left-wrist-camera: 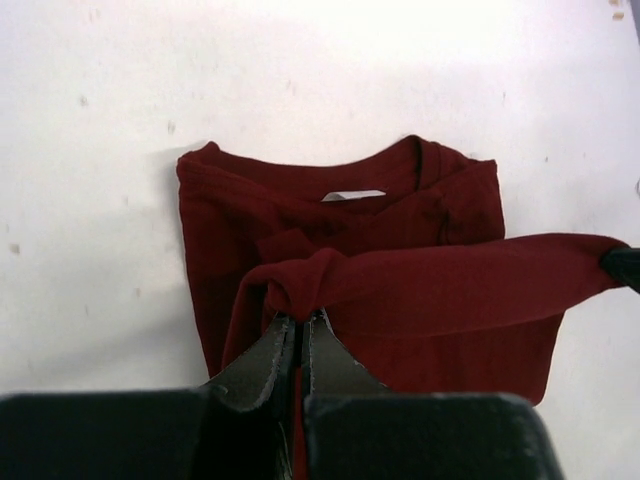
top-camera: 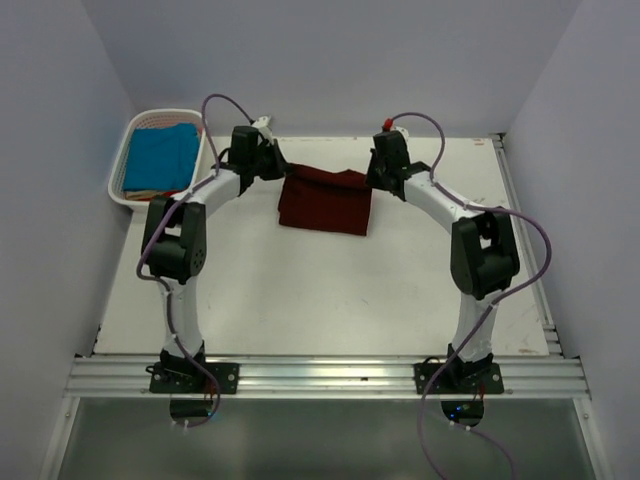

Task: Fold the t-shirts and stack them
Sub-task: Fold the long partially folded tshirt into a neat square

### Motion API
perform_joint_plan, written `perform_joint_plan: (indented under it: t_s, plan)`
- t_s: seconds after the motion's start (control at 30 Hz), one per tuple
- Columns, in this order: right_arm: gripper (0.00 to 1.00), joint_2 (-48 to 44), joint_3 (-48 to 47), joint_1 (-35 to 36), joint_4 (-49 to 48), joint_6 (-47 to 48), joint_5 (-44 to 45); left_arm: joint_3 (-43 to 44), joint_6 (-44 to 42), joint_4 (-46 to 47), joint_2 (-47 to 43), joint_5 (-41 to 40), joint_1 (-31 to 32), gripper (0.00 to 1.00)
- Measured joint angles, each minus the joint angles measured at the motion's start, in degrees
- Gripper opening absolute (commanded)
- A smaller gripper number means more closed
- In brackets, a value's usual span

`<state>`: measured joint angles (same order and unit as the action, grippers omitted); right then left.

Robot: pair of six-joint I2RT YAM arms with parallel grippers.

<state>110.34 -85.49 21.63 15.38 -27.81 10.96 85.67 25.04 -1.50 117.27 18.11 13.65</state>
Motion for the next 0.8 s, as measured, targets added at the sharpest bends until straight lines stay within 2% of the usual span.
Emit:
perform_joint_plan:
  t_s: [0.03, 0.07, 0.1, 0.13, 0.17, 0.2, 0.23, 0.3, 0.37, 0.67, 0.7, 0.77, 0.8]
  plan:
    - [0.00, 1.66, -2.32, -0.42, 0.17, -0.04, 0.04, 2.82, 0.09, 0.07, 1.99, 0.57, -0.28, 0.01]
    - [0.03, 3.58, -4.98, -0.83, 0.15, -0.09, 0.15, 6.08, 0.39, 0.09, 4.28, 1.14, -0.61, 0.07]
    - [0.22, 5.22, -7.17, -1.11, -0.07, -0.13, 0.35, 8.76, 0.55, 0.59, 6.34, 1.46, -0.92, 0.17]
    - [0.48, 7.76, -10.32, -1.53, -0.20, -0.44, 0.63, 12.50, 1.01, 1.42, 9.31, 2.38, -1.42, 0.61]
    - [0.65, 9.46, -12.63, -1.77, -0.52, -0.39, 1.11, 14.69, 1.44, 2.43, 11.15, 2.84, -1.77, 0.91]
    - [0.97, 11.93, -15.47, -1.99, -1.09, -0.22, 1.18, 17.40, 2.40, 4.00, 13.60, 3.50, -2.40, 1.00]
    - [0.99, 14.71, -18.91, -2.23, -1.07, -0.11, 1.27, 18.51, 3.37, 5.35, 14.82, 3.89, -2.86, 1.00]
    - [0.99, 18.53, -23.45, -2.47, -1.66, 0.79, 1.22, 19.23, 5.01, 8.09, 16.24, 4.83, -4.02, 1.00]
    - [0.99, 19.74, -23.37, -2.47, -3.13, 1.14, 1.31, 18.64, 5.92, 9.94, 16.24, 5.40, -5.05, 1.00]
    - [0.97, 12.20, -8.72, -1.64, -9.73, 3.10, -0.33, 6.97, 6.03, 19.12, 6.91, 7.30, -5.92, 1.00]
    - [0.93, 11.82, -8.55, -1.44, -10.05, 3.32, -0.85, 6.54, 6.23, 20.17, 6.47, 7.87, -5.90, 0.98]
    - [0.57, 11.61, -9.03, -1.20, -10.80, 3.69, -3.82, 6.34, 7.30, 22.05, 6.32, 9.55, -5.86, 0.88]
    - [0.35, 11.85, -9.60, -1.07, -10.69, 3.85, -5.20, 6.34, 8.41, 23.06, 6.58, 11.08, -5.86, 0.72]
